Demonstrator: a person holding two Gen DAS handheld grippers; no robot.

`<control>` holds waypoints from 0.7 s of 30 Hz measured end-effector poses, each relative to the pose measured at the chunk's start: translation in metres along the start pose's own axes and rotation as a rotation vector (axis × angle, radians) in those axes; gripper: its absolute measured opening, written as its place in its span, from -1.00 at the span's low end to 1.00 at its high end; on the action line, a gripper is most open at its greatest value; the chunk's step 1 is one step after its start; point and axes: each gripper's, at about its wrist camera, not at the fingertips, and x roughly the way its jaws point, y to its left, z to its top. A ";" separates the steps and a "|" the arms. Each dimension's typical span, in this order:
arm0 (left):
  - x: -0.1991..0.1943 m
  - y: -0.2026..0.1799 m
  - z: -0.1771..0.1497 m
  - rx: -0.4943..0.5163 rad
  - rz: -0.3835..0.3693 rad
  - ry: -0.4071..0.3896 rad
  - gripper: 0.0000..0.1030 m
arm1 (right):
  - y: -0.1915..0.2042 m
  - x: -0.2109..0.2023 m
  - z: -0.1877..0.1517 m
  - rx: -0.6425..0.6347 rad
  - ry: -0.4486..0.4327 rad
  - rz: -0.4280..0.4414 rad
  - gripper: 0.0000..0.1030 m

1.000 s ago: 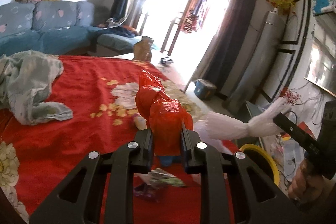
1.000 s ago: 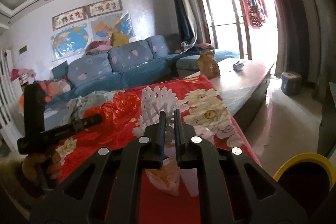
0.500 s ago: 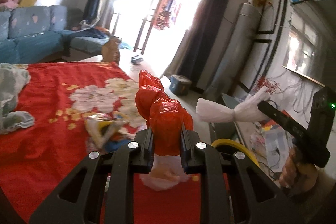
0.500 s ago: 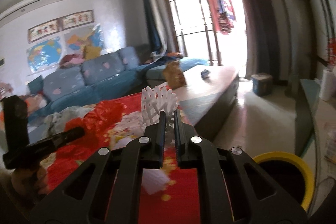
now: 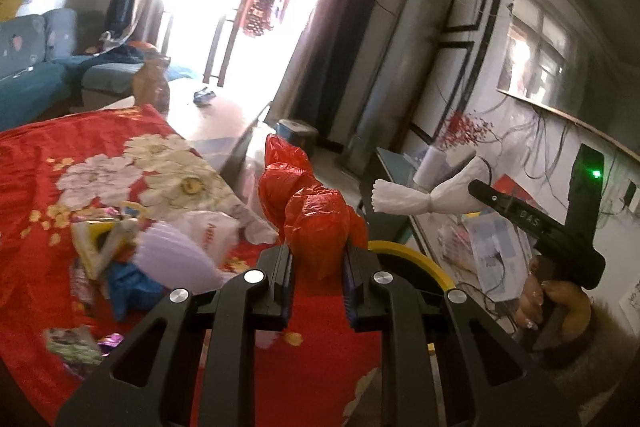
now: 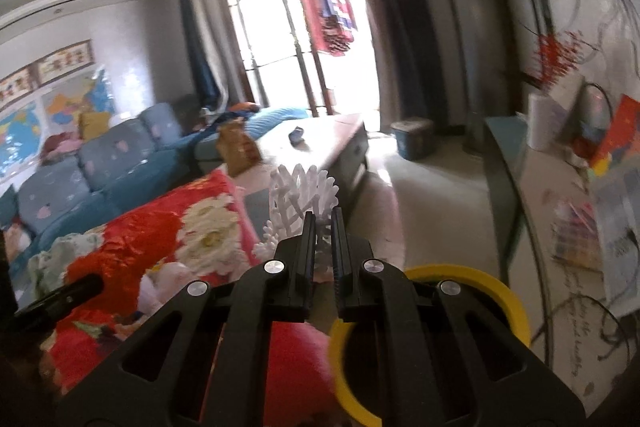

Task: Collect trash
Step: 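Carry the red bag and white foam net over the yellow-rimmed bin with both tools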

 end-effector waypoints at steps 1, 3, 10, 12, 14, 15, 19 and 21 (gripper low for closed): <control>0.003 -0.004 -0.001 0.006 -0.006 0.006 -0.64 | -0.003 0.000 -0.001 0.006 0.004 -0.013 -0.91; 0.008 -0.011 -0.003 0.012 -0.020 0.015 -0.64 | -0.011 0.004 -0.001 0.022 0.019 -0.041 -0.91; 0.030 -0.036 -0.015 0.033 -0.069 0.065 -0.64 | -0.044 0.004 -0.009 0.074 0.054 -0.134 -0.91; 0.037 -0.043 -0.020 0.041 -0.086 0.082 -0.64 | -0.050 0.003 -0.012 0.086 0.060 -0.155 -0.91; 0.045 -0.051 -0.025 0.046 -0.100 0.099 -0.64 | -0.059 0.004 -0.016 0.098 0.067 -0.178 -0.91; 0.048 -0.054 -0.027 0.048 -0.105 0.107 -0.64 | -0.063 0.005 -0.016 0.104 0.072 -0.184 -0.91; 0.061 -0.067 -0.033 0.066 -0.127 0.134 -0.64 | -0.079 0.007 -0.020 0.131 0.086 -0.223 -0.91; 0.071 -0.073 -0.036 0.074 -0.139 0.153 -0.64 | -0.085 0.008 -0.021 0.143 0.096 -0.239 -0.91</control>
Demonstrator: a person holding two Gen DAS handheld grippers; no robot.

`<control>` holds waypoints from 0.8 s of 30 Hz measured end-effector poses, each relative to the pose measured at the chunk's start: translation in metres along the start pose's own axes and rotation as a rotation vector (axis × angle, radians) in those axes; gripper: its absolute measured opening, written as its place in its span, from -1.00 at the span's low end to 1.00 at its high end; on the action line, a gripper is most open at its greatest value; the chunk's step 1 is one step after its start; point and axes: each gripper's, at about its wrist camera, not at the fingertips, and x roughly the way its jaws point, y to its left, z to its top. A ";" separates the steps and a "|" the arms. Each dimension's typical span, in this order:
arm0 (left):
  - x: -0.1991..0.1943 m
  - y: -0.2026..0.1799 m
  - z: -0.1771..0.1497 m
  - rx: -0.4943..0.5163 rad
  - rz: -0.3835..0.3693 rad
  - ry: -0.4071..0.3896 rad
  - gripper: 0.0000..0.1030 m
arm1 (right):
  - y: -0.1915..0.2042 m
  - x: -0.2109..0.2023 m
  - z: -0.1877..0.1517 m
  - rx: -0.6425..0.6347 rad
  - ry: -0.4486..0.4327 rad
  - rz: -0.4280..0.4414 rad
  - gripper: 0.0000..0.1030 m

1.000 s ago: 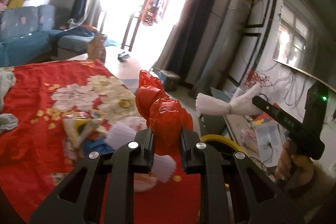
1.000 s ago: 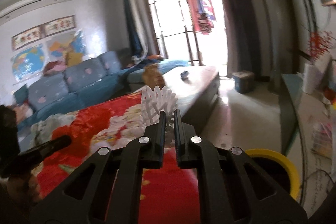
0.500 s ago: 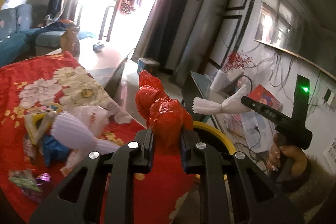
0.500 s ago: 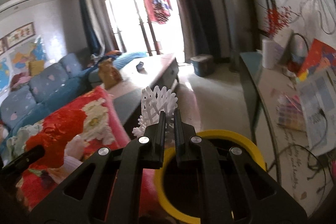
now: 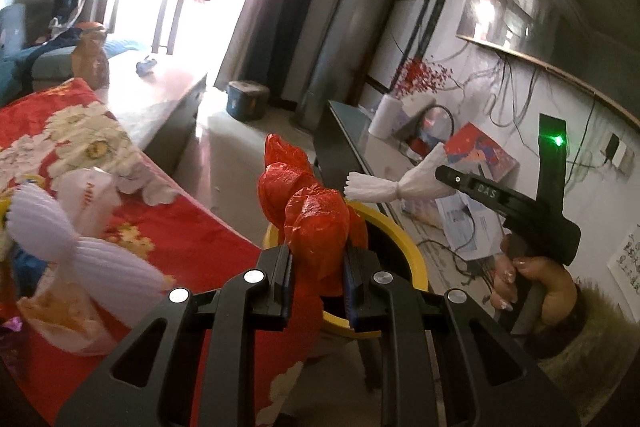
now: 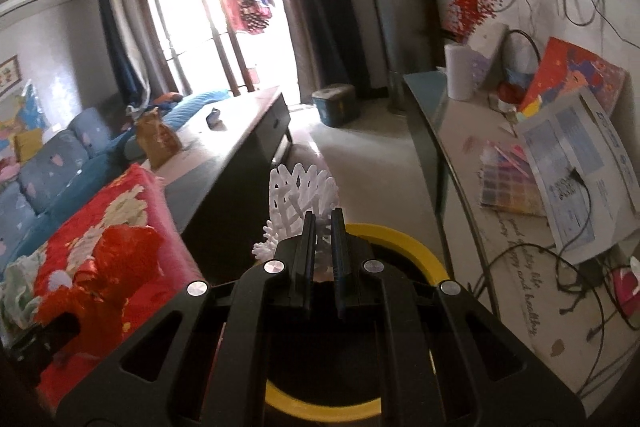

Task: Collect trash
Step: 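Carry the red bag and white foam net over the yellow-rimmed bin with both tools, then open both tools to drop the red bag and foam net into the bin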

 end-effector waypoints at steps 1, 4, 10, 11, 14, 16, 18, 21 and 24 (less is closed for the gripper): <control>0.004 -0.001 0.000 0.003 -0.003 0.007 -0.64 | -0.003 0.001 0.001 0.004 0.004 -0.011 -0.91; 0.020 -0.007 -0.003 0.006 -0.012 0.040 -0.64 | -0.011 0.004 -0.001 0.017 0.017 -0.034 -0.91; 0.053 -0.020 -0.013 0.019 -0.032 0.111 -0.64 | -0.028 0.013 -0.003 0.060 0.064 -0.055 -0.90; 0.059 -0.021 -0.015 0.021 -0.034 0.124 -0.64 | -0.029 0.015 -0.004 0.061 0.070 -0.059 -0.90; 0.074 -0.021 -0.020 0.013 -0.042 0.154 -0.64 | -0.036 0.022 -0.007 0.081 0.098 -0.063 -0.89; 0.083 -0.022 -0.020 0.003 -0.050 0.166 -0.64 | -0.038 0.025 -0.009 0.085 0.110 -0.059 -0.86; 0.093 -0.022 -0.021 -0.007 -0.064 0.167 -0.52 | -0.041 0.027 -0.010 0.093 0.117 -0.065 -0.65; 0.105 -0.020 -0.024 -0.026 -0.107 0.179 0.56 | -0.046 0.028 -0.011 0.117 0.111 -0.077 -0.31; 0.107 -0.019 -0.028 -0.024 -0.119 0.168 0.64 | -0.047 0.027 -0.010 0.119 0.101 -0.085 -0.11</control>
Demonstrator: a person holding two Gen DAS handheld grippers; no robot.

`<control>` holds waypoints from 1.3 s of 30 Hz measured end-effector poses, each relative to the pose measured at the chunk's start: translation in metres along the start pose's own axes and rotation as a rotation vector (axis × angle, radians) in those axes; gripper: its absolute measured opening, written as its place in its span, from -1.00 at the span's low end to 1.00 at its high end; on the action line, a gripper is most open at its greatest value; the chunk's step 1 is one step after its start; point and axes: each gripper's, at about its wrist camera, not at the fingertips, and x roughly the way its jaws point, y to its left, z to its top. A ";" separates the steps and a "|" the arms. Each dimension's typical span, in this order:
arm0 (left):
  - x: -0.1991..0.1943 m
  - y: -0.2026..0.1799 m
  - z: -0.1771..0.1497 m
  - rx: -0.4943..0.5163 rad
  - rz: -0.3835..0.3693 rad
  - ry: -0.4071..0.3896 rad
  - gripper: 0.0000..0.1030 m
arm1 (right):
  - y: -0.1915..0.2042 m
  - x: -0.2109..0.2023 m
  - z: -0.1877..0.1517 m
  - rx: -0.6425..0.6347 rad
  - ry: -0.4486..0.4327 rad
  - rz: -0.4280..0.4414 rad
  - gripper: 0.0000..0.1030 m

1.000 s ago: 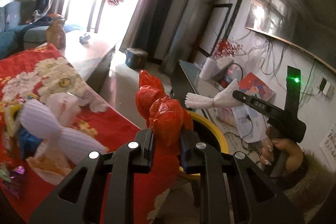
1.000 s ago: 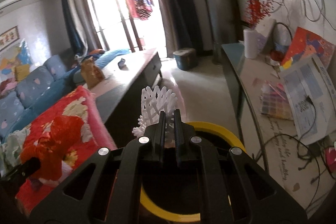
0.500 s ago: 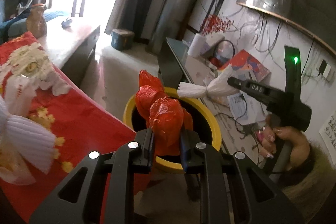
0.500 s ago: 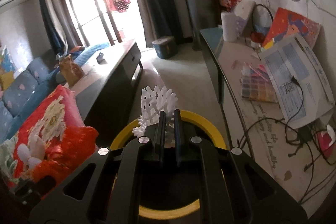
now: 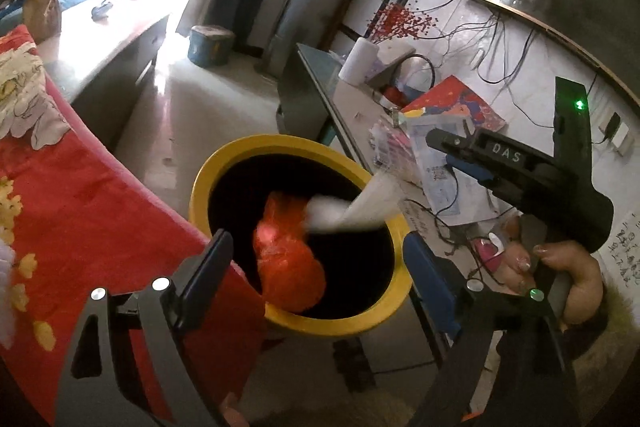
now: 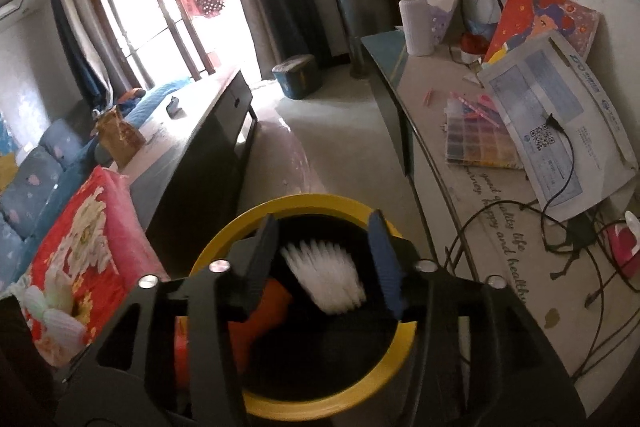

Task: Collect trash
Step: 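Open both tools to drop the red bag and foam net into the bin, then move both tools back over the trash on the bedspread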

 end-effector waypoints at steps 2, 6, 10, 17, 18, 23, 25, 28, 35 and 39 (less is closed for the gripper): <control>-0.002 0.000 -0.002 0.011 0.015 -0.013 0.73 | -0.001 -0.001 -0.001 0.011 -0.010 0.004 -0.05; -0.016 0.002 -0.001 0.007 0.041 -0.049 0.85 | 0.003 -0.003 -0.001 0.008 -0.024 0.019 0.12; -0.039 0.005 0.001 0.007 0.084 -0.105 0.87 | 0.009 -0.007 -0.003 -0.007 -0.045 0.039 0.24; -0.076 0.006 0.004 0.022 0.164 -0.188 0.87 | 0.025 -0.019 -0.005 -0.047 -0.084 0.091 0.36; -0.081 0.007 0.004 0.026 0.175 -0.196 0.87 | 0.028 -0.020 -0.005 -0.054 -0.088 0.100 0.38; -0.108 0.011 0.002 0.027 0.238 -0.252 0.87 | 0.043 -0.029 -0.008 -0.093 -0.107 0.148 0.39; -0.117 0.014 0.001 0.020 0.260 -0.267 0.87 | 0.049 -0.031 -0.009 -0.106 -0.111 0.169 0.42; -0.130 0.017 -0.001 0.017 0.289 -0.291 0.87 | 0.060 -0.034 -0.014 -0.129 -0.104 0.208 0.42; -0.162 0.028 -0.010 -0.010 0.358 -0.348 0.87 | 0.092 -0.044 -0.029 -0.218 -0.091 0.290 0.42; -0.177 0.033 -0.011 -0.025 0.401 -0.371 0.87 | 0.106 -0.048 -0.036 -0.253 -0.081 0.325 0.42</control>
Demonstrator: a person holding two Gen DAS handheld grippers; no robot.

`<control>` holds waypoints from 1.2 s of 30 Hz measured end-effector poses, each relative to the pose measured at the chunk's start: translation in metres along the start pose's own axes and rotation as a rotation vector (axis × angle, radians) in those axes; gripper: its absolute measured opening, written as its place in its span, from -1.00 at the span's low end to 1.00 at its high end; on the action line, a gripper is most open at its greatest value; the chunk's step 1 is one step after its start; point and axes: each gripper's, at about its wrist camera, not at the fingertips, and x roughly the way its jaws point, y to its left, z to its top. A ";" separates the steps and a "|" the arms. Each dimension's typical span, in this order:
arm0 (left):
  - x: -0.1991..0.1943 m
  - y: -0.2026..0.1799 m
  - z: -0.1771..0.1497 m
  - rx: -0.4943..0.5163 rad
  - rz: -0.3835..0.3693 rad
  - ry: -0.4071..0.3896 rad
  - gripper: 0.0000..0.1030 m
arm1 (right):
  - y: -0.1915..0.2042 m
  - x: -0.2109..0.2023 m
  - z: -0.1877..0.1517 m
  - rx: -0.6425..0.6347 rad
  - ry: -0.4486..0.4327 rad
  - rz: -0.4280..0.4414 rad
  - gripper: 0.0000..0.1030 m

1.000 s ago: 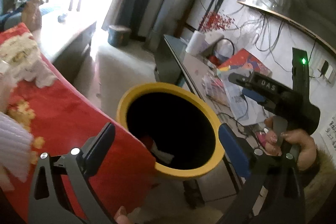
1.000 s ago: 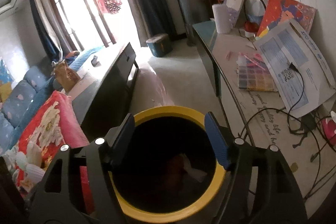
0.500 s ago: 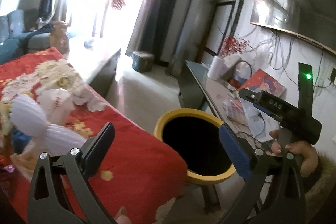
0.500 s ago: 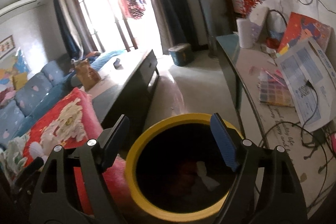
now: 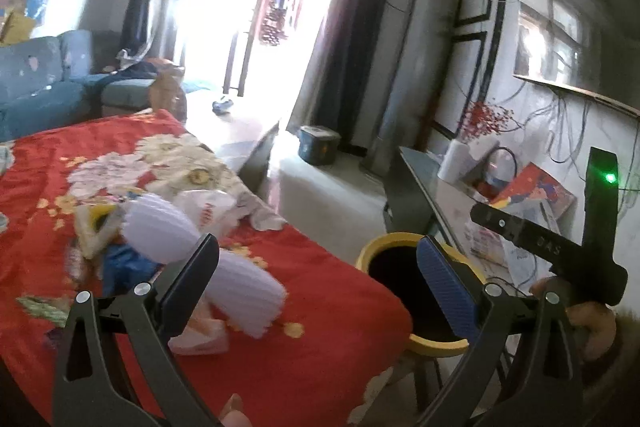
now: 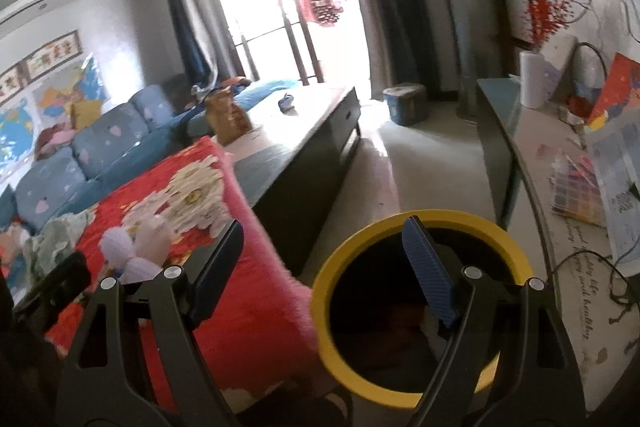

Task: Collect trash
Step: 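Move both tools back over the trash on the bedspread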

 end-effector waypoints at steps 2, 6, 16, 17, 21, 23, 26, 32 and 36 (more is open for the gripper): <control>-0.007 0.006 0.002 -0.006 0.023 -0.014 0.87 | 0.006 0.000 -0.002 -0.017 0.005 0.018 0.42; -0.018 0.022 0.007 -0.023 0.071 -0.042 0.87 | 0.019 0.002 -0.005 -0.047 0.024 0.046 0.42; -0.043 0.058 0.019 -0.049 0.164 -0.087 0.87 | 0.061 0.007 -0.016 -0.139 0.084 0.142 0.42; -0.046 0.062 0.019 -0.049 0.177 -0.090 0.87 | 0.066 0.007 -0.016 -0.150 0.088 0.152 0.42; -0.056 0.072 0.020 -0.054 0.197 -0.096 0.87 | 0.080 0.006 -0.019 -0.184 0.095 0.185 0.42; -0.060 0.077 0.019 -0.062 0.205 -0.094 0.87 | 0.088 0.006 -0.021 -0.200 0.101 0.197 0.42; -0.065 0.085 0.021 -0.072 0.215 -0.100 0.87 | 0.100 0.008 -0.022 -0.219 0.111 0.222 0.42; -0.075 0.101 0.022 -0.098 0.235 -0.101 0.87 | 0.122 0.014 -0.025 -0.258 0.142 0.273 0.42; -0.081 0.118 0.018 -0.129 0.263 -0.082 0.87 | 0.135 0.021 -0.027 -0.277 0.169 0.305 0.42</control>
